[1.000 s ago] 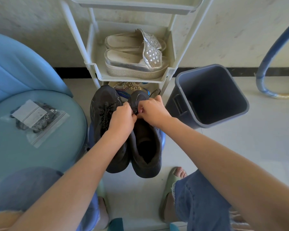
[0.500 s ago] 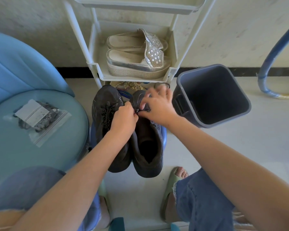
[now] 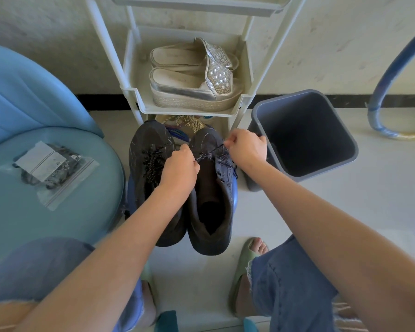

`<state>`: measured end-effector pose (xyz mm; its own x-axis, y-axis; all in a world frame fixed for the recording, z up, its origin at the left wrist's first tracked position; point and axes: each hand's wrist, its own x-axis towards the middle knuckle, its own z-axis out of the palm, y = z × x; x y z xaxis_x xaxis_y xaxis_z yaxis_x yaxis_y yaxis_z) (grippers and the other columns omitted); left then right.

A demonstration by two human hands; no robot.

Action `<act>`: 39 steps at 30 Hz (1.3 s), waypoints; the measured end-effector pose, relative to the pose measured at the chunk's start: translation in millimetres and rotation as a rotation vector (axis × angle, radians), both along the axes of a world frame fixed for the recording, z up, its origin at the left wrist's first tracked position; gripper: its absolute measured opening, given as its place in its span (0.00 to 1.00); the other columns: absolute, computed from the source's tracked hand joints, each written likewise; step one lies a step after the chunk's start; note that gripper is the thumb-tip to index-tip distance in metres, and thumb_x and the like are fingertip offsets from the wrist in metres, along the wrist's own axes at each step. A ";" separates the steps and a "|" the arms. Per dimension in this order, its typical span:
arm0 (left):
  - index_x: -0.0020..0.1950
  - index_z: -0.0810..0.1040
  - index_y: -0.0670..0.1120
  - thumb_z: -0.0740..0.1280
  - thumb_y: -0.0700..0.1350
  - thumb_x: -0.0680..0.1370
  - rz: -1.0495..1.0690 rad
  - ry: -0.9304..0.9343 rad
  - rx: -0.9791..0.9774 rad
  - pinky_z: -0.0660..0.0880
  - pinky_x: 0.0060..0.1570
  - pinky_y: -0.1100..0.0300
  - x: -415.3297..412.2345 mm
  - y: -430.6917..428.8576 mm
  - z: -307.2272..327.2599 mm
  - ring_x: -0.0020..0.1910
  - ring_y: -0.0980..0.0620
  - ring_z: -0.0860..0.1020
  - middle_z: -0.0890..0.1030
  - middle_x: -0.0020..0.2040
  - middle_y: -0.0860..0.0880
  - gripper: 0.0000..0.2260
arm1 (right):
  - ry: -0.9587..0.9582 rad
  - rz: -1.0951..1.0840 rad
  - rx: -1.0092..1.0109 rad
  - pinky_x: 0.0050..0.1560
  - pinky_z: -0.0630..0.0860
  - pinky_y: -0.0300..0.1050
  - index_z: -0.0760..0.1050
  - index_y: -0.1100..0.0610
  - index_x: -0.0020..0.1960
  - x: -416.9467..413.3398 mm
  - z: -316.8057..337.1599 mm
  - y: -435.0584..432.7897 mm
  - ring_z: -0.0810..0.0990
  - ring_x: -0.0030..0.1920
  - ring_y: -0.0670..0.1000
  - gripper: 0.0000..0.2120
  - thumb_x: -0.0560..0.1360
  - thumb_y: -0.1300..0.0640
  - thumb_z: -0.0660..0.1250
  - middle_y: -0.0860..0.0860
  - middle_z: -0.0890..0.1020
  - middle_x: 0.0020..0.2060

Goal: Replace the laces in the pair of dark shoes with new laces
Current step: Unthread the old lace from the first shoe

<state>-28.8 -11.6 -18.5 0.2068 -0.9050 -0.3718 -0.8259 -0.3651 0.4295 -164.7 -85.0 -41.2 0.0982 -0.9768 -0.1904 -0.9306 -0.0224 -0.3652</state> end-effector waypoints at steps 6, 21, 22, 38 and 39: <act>0.59 0.70 0.37 0.62 0.42 0.80 0.003 0.023 -0.009 0.73 0.49 0.51 4.9 1.6 -0.3 0.54 0.39 0.77 0.76 0.56 0.38 0.11 | -0.050 0.429 -0.044 0.52 0.54 0.46 0.72 0.50 0.57 22.4 -2.0 10.3 0.66 0.57 0.55 0.16 0.72 0.47 0.68 0.45 0.76 0.50; 0.59 0.71 0.36 0.62 0.42 0.80 0.013 -0.018 -0.010 0.71 0.45 0.54 1.9 3.4 -4.0 0.53 0.39 0.77 0.77 0.56 0.38 0.11 | -0.092 0.572 0.369 0.62 0.55 0.50 0.71 0.48 0.39 12.2 10.3 8.5 0.70 0.40 0.44 0.08 0.77 0.52 0.65 0.41 0.73 0.31; 0.59 0.71 0.36 0.61 0.41 0.80 0.008 -0.025 -0.004 0.71 0.45 0.54 0.0 4.0 -4.9 0.53 0.39 0.77 0.77 0.55 0.38 0.11 | -0.118 0.578 0.439 0.62 0.54 0.50 0.70 0.48 0.38 10.0 12.8 8.6 0.70 0.38 0.42 0.10 0.77 0.53 0.65 0.41 0.72 0.29; 0.61 0.67 0.37 0.60 0.43 0.81 -0.017 -0.097 0.049 0.72 0.44 0.53 2.2 1.9 -1.7 0.53 0.39 0.77 0.77 0.56 0.38 0.12 | -0.127 0.060 0.300 0.66 0.59 0.53 0.78 0.59 0.51 -16.4 21.2 -3.8 0.77 0.51 0.54 0.11 0.78 0.52 0.63 0.55 0.82 0.46; 0.61 0.68 0.38 0.60 0.43 0.80 -0.017 -0.096 0.064 0.71 0.44 0.53 2.8 1.6 -1.7 0.52 0.39 0.77 0.77 0.56 0.39 0.12 | -0.032 0.032 0.234 0.67 0.59 0.53 0.77 0.59 0.56 -16.6 17.8 -4.2 0.75 0.56 0.55 0.14 0.78 0.50 0.63 0.56 0.80 0.51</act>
<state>-26.1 -10.0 -20.2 0.2291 -0.8838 -0.4079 -0.8686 -0.3748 0.3242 -181.3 -89.2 -23.4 0.1381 -0.9028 -0.4072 -0.9189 0.0366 -0.3929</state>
